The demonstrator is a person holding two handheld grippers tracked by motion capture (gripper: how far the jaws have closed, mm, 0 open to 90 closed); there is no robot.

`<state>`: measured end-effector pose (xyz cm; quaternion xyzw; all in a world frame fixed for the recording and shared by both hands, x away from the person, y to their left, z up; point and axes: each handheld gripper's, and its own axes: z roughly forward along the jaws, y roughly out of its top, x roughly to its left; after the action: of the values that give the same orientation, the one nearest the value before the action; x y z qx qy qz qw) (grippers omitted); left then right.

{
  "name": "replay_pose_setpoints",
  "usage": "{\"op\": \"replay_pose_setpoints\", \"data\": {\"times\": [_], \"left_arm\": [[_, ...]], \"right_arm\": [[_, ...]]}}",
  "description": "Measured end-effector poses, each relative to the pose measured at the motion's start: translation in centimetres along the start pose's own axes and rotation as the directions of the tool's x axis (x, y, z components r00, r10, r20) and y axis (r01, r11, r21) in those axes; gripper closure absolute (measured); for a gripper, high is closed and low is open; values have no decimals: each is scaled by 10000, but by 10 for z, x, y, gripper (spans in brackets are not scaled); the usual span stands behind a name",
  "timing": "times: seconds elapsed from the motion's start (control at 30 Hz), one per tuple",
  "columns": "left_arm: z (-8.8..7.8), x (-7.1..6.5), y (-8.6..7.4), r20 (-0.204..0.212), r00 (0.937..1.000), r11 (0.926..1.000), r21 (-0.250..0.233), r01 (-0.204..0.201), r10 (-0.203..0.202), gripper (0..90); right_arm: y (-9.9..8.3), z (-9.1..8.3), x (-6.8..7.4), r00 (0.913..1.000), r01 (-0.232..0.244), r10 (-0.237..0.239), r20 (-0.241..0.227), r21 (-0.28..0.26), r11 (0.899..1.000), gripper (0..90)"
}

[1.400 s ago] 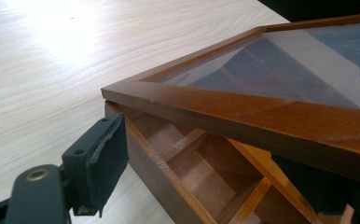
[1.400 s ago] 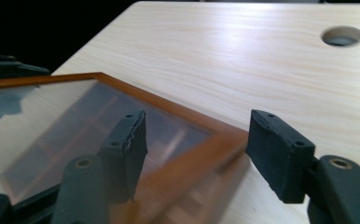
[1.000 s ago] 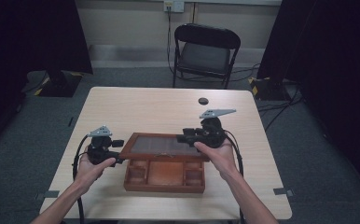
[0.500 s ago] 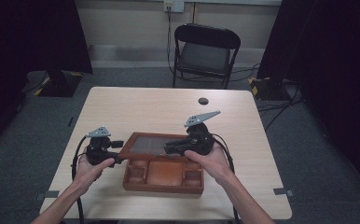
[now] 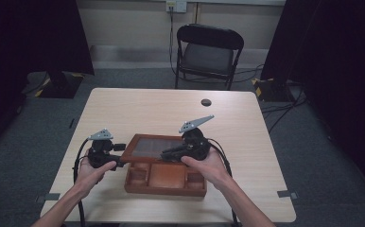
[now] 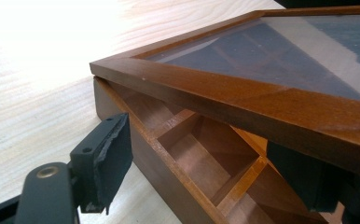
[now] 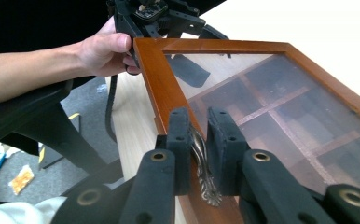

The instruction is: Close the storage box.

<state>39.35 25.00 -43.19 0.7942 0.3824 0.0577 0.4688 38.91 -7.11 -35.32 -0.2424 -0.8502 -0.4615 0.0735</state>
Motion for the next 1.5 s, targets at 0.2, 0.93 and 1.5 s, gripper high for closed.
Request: {"op": "replay_pose_setpoints", "data": {"times": [0.2,0.93,1.5], "left_arm": [[3,0,-1,-178,9998,9996,248,-96,101,221],[7,10,-3,-447,9990,9985,545,104,-80,214],[-2,26,-3,-1168,9924,9987,264,431,-397,208]], "right_arm": [[-2,1,-3,9999,-69,70,-94,100,9999,816],[-6,0,-8,9999,22,-25,125,170,9999,815],[-19,1,-7,9997,218,-219,120,101,9997,815]]}}
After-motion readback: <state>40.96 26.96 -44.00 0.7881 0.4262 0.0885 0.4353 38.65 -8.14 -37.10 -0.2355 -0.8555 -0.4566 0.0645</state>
